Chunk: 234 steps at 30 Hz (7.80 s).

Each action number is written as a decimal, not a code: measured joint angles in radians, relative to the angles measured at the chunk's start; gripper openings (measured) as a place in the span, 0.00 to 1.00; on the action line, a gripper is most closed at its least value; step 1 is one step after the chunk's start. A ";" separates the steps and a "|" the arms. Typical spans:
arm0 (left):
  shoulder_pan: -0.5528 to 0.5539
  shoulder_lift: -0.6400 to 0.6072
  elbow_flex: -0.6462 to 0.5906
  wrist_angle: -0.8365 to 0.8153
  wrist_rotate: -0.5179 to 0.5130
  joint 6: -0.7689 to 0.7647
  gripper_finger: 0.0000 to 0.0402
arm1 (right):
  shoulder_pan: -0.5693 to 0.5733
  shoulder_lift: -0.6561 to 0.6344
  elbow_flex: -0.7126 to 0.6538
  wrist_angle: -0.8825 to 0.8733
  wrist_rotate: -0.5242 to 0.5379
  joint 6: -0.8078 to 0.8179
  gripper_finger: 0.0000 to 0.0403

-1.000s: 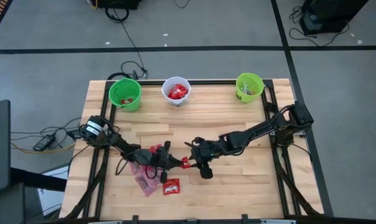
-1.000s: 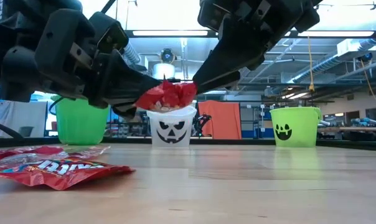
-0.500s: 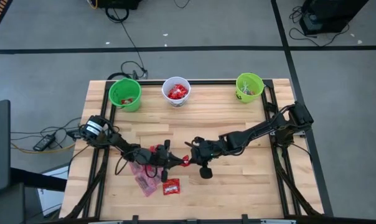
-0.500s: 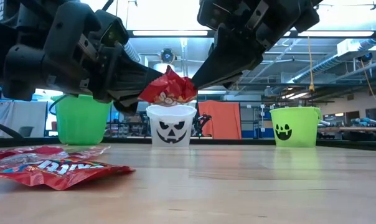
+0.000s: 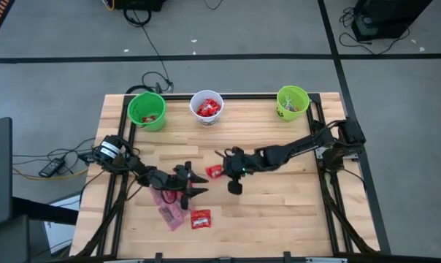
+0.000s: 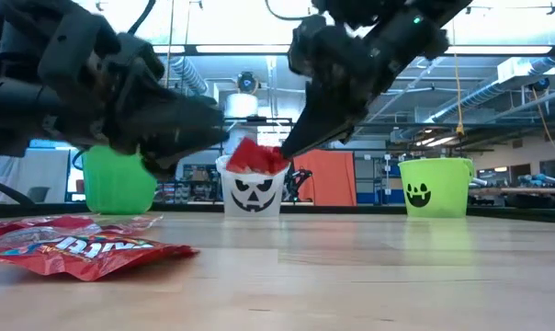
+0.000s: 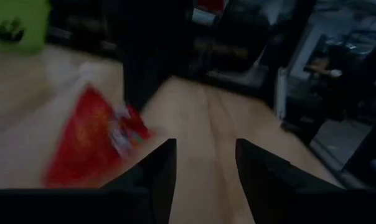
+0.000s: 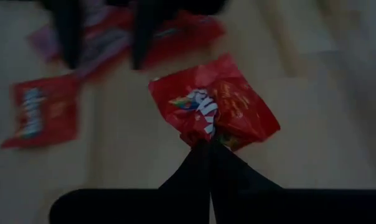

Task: Sort candy by brand, put in halloween buckets
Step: Put the red candy into the white bucket, then put the pink candy into the green bucket

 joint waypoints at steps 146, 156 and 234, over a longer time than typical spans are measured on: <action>-0.117 -0.580 0.264 -1.270 -0.691 0.053 0.60 | -0.574 0.018 0.129 0.330 -0.027 -0.237 0.19; -0.117 -0.652 0.233 -1.600 -0.475 -0.198 0.60 | -0.552 0.017 0.129 0.216 -0.251 -0.142 0.54; 0.498 -1.059 0.452 -2.543 -0.548 -0.295 0.02 | 0.080 0.016 0.035 0.007 -0.093 -0.056 0.41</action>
